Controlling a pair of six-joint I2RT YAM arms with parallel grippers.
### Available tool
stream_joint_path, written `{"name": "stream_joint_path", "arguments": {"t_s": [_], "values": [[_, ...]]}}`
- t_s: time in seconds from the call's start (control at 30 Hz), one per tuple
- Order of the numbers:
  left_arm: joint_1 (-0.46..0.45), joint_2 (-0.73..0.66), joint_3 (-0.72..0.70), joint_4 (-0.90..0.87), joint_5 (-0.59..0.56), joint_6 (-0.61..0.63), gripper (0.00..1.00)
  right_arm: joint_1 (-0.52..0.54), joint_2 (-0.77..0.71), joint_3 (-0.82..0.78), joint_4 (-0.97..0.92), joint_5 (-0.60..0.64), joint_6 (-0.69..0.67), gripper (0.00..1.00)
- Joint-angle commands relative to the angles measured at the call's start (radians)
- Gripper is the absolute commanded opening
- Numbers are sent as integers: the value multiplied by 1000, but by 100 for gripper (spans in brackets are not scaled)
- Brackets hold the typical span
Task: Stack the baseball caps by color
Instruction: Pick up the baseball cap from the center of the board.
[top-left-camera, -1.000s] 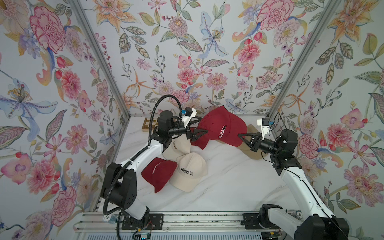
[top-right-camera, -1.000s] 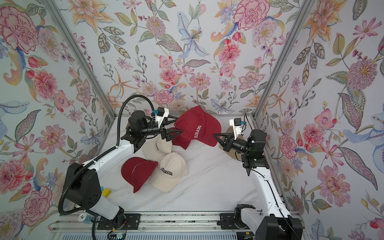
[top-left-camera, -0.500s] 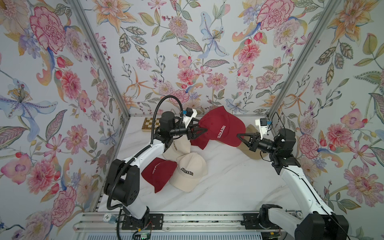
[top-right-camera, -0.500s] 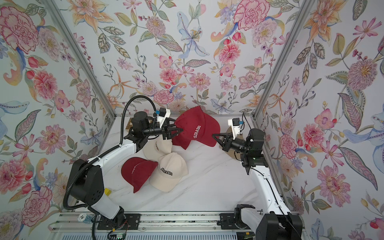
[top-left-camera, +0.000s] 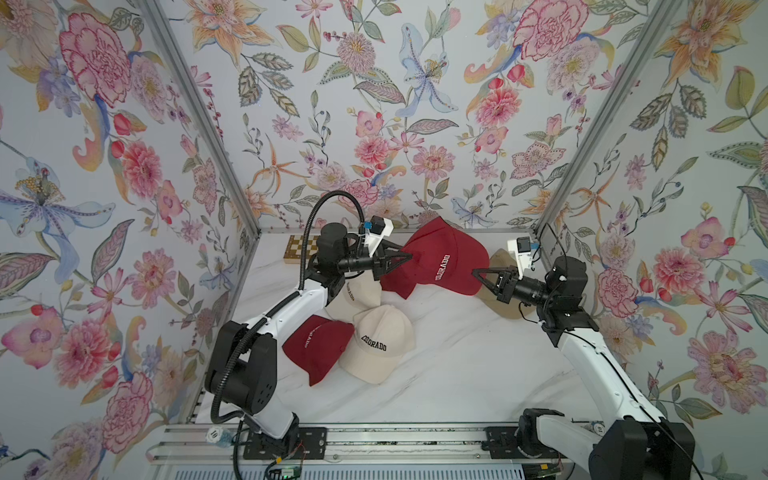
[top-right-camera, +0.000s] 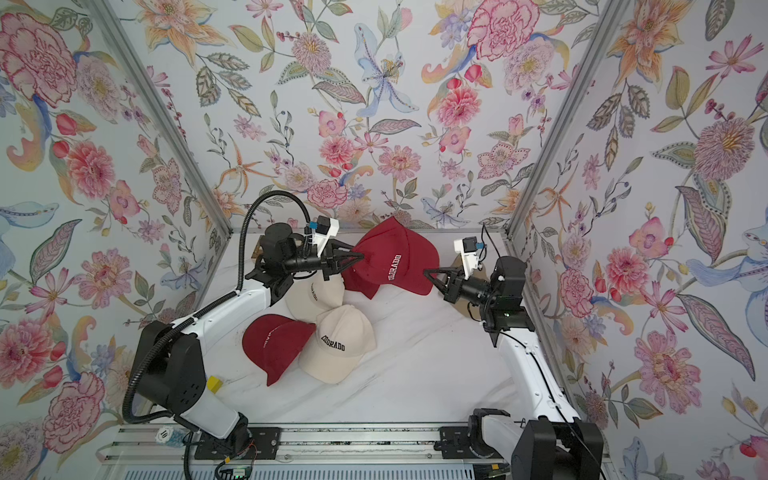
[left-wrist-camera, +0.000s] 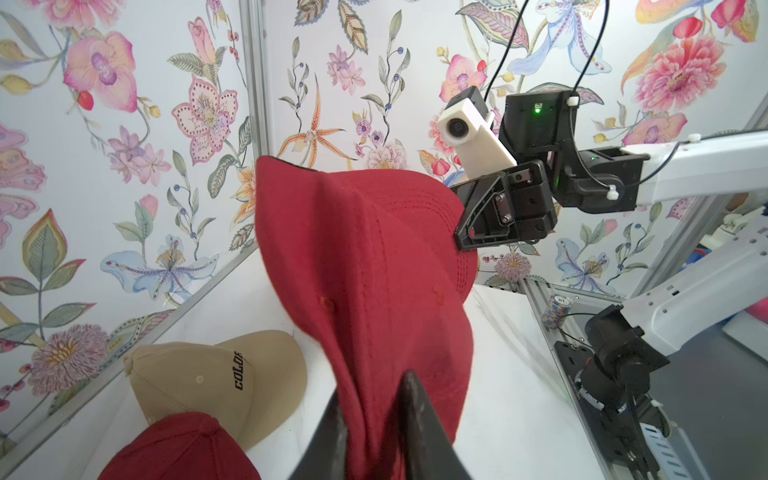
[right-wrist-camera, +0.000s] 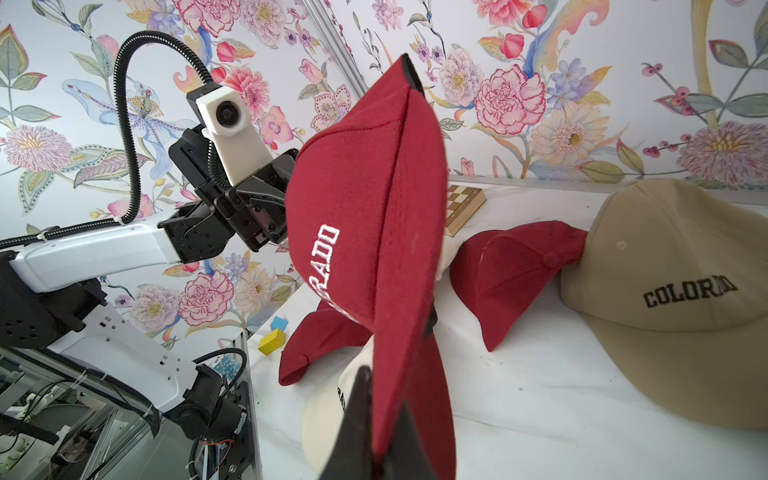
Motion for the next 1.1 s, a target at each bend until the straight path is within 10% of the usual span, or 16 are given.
{"name": "stream_joint_path", "arguments": {"t_s": [0.0,0.5,0.6,0.7,0.83,1.07], "values": [[-6,-44,-18,-16,23,30,11,-7,16,45,-5,7,-15,0],[-4,-20,157,-331,-126,117,0,-58,105,100,-232,187,-102,1],[-17,1,206,-372,-169,113,0,-44,80,90,-224,217,-119,52],[-43,30,279,-460,-230,147,0,-35,46,96,-256,266,-151,74],[-89,100,419,-636,-321,222,0,-1,-10,106,-296,340,-211,97],[-137,234,687,-939,-387,329,0,249,-115,108,-322,624,-393,99]]}}
